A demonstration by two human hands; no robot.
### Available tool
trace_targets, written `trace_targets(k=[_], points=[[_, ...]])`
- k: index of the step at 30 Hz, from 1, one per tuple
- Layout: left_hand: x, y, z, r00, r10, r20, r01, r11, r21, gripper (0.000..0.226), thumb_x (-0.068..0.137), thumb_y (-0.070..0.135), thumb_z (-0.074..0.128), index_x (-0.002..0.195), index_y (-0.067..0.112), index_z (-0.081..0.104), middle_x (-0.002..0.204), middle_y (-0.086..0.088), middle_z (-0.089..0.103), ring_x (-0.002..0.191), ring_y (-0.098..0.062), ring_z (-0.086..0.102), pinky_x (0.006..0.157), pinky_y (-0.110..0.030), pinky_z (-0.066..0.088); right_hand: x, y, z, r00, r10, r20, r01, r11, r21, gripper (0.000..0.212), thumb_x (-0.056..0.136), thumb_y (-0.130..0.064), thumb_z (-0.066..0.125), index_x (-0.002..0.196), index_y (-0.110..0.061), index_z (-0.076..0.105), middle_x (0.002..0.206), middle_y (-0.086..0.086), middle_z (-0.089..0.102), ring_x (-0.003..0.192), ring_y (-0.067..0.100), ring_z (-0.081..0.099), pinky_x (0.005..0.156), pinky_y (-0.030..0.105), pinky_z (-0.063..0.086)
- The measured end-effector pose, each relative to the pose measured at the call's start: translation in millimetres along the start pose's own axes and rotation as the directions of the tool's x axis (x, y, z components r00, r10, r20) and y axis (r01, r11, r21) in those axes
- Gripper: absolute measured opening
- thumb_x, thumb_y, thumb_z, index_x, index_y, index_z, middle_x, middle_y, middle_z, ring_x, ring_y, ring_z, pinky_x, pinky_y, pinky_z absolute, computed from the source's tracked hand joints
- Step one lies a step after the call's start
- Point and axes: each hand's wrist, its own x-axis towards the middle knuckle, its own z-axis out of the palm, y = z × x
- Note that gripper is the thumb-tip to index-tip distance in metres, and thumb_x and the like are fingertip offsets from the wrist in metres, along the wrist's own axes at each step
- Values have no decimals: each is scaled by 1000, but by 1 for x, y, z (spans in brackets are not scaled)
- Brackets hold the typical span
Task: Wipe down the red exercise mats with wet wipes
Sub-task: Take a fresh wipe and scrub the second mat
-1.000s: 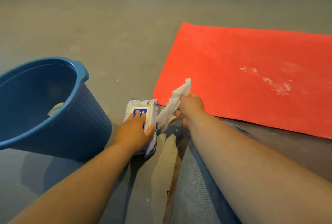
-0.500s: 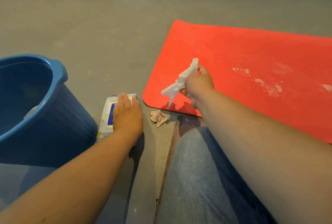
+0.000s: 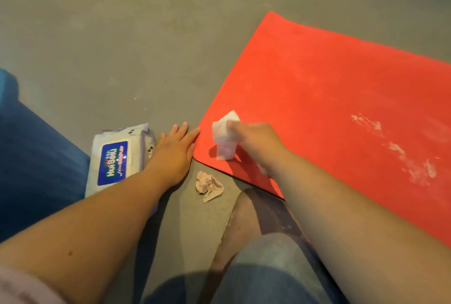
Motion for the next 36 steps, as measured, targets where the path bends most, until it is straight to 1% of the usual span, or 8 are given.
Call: trace_targets(k=[2,4,7,11,17,23,30,36], points=[[1,-8,2,998,28,-51,-26,999,35,46,103,34,26,149,31,27,159,-2,19,147,-25,11,116,-44,7,6,24,2,977,-197,79,211,880,-425,35,81,-35,66,55,-14,55,65,-1,54,64,18,48,57,29,30],[2,-12,3,995,43,-93,-40,998,42,45,102,34,27,147,33,30,157,2,23,146,-20,15,117,-40,7,9,41,5,924,-350,157,370,708,-601,23,81,-32,67,66,-16,63,89,-1,57,83,18,50,66,30,33],[7,-14,2,989,47,-140,-45,999,19,45,102,32,28,147,31,33,156,3,27,145,-17,19,117,-37,7,21,43,5,877,-468,109,417,628,-658,9,78,-16,63,87,-13,63,94,6,61,86,28,56,66,34,35],[9,-16,2,979,-44,-199,46,999,2,45,102,31,30,147,28,34,159,1,18,147,-18,7,116,-34,-8,47,23,11,854,-520,19,423,673,-607,30,75,-12,55,105,-12,63,97,11,67,88,30,58,72,36,39],[7,-16,1,965,-88,-247,81,996,-38,45,100,19,39,144,23,40,157,-6,22,147,-23,10,118,-34,-3,33,40,24,683,-586,435,703,367,-608,19,88,-30,64,99,-18,74,96,4,62,91,28,54,80,36,43],[7,-14,-1,961,-110,-253,103,994,-43,47,96,22,36,142,20,44,154,-7,30,144,-24,21,118,-35,6,77,13,42,801,-559,213,525,487,-697,22,89,-13,57,106,-10,70,104,12,58,100,31,53,87,37,41],[6,-12,-2,963,-111,-245,101,993,-54,46,97,20,38,143,19,43,155,-7,28,145,-23,19,119,-36,5,19,37,35,651,-510,563,754,347,-558,21,80,-10,58,97,-12,70,92,6,57,89,26,50,74,37,46],[6,-10,-3,963,-119,-242,109,993,-54,52,91,24,33,141,18,45,154,-8,30,144,-24,22,119,-36,6,84,5,40,804,-554,214,523,488,-699,25,83,-4,56,97,-13,74,97,10,59,95,31,53,81,32,37]])
